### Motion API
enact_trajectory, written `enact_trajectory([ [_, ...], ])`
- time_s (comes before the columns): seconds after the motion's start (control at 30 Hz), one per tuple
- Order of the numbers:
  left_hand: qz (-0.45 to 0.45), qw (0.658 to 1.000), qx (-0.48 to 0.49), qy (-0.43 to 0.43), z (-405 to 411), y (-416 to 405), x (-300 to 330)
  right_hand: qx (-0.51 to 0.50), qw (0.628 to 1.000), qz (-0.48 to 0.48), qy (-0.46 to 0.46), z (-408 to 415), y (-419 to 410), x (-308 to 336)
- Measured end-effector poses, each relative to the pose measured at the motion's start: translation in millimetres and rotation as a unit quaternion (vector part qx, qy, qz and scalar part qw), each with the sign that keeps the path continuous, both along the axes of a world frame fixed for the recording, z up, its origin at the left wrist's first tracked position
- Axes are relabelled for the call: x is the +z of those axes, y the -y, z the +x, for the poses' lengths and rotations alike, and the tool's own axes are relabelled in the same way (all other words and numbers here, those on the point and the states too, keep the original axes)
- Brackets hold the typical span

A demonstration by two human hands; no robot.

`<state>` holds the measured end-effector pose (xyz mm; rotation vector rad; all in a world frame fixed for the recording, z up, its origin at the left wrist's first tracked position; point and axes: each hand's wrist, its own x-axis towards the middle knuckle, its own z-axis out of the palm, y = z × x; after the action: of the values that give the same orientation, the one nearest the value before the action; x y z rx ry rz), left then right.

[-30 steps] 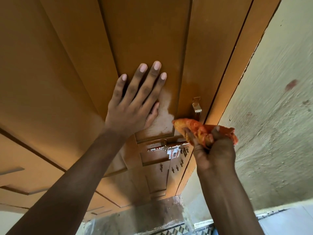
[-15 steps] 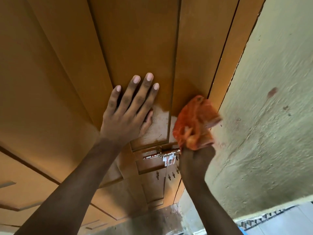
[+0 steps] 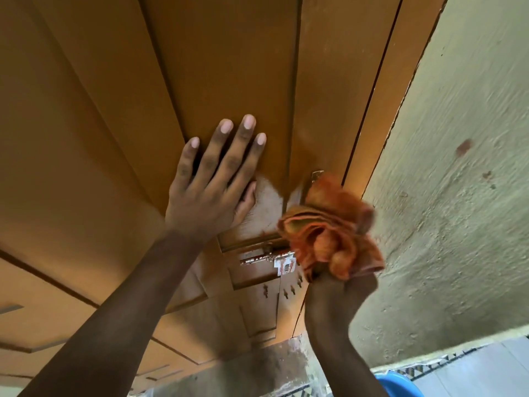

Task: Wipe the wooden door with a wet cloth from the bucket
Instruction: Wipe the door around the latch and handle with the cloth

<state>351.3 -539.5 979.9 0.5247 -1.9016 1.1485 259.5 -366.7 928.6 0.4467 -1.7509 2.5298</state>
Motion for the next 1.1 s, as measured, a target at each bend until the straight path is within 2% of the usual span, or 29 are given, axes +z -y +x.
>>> enact_trajectory([
  [0.1,0.000,1.000,-0.005,0.000,-0.7,0.0,0.1,-0.043,0.994,-0.092,-0.044,-3.2,-8.7,34.0],
  [0.17,0.000,1.000,-0.005,0.000,-0.7,0.2,-0.2,-0.027,0.990,-0.084,-0.112,-11.6,-10.6,33.3],
  [0.23,0.000,1.000,-0.004,0.000,-0.3,-0.1,-0.1,-0.013,0.984,0.016,-0.178,-24.7,-3.0,15.7],
  [0.3,0.000,1.000,-0.004,0.000,0.2,-0.6,0.6,0.027,0.962,0.119,-0.244,-35.4,9.8,-4.8],
  [0.4,-0.002,1.000,-0.002,0.004,0.9,0.1,1.1,0.041,0.897,0.219,-0.382,-43.4,22.8,-32.0],
  [0.47,-0.001,1.000,-0.002,0.005,0.6,0.2,1.1,0.041,0.874,0.248,-0.416,-46.3,20.0,-48.1],
  [0.57,0.002,1.000,-0.002,0.008,0.4,-0.3,-0.4,0.052,0.883,0.249,-0.394,-40.4,4.7,-65.8],
  [0.7,0.002,1.000,-0.001,0.006,0.5,0.1,1.2,0.042,0.940,0.198,-0.273,-25.3,7.3,-53.8],
  [0.77,0.001,1.000,-0.001,0.005,0.9,-0.7,1.2,0.027,0.957,0.179,-0.228,-23.9,18.4,-45.0],
  [0.93,0.003,1.000,0.004,0.012,0.7,-0.2,0.8,0.061,0.919,0.262,-0.288,-30.4,7.3,-55.3],
  [1.1,0.001,1.000,0.006,0.012,1.6,-2.4,2.3,0.075,0.969,0.225,-0.072,-26.3,-9.0,-42.3],
])
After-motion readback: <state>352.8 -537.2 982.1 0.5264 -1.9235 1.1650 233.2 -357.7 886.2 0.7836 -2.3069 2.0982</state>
